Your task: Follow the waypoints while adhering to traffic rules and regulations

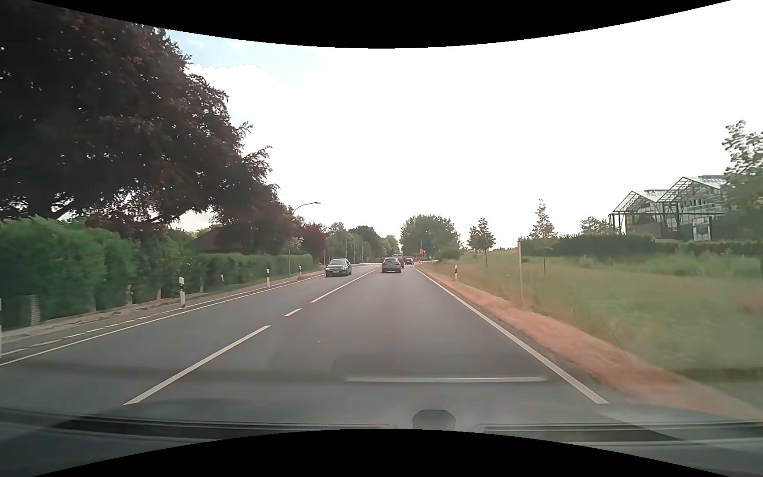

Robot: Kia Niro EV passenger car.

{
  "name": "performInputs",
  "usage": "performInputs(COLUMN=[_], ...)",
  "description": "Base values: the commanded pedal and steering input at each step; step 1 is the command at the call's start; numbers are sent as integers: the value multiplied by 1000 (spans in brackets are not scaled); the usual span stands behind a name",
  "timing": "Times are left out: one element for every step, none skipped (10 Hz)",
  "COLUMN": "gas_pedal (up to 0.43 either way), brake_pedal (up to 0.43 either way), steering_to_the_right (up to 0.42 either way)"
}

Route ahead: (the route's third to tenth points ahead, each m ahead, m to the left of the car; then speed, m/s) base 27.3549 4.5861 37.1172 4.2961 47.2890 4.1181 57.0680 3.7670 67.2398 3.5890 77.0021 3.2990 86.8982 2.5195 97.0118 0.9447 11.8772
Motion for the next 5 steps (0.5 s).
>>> performInputs(gas_pedal=[138,138,138,138,138], brake_pedal=[0,0,0,0,0], steering_to_the_right=[-3,-3,-3,-3,-3])
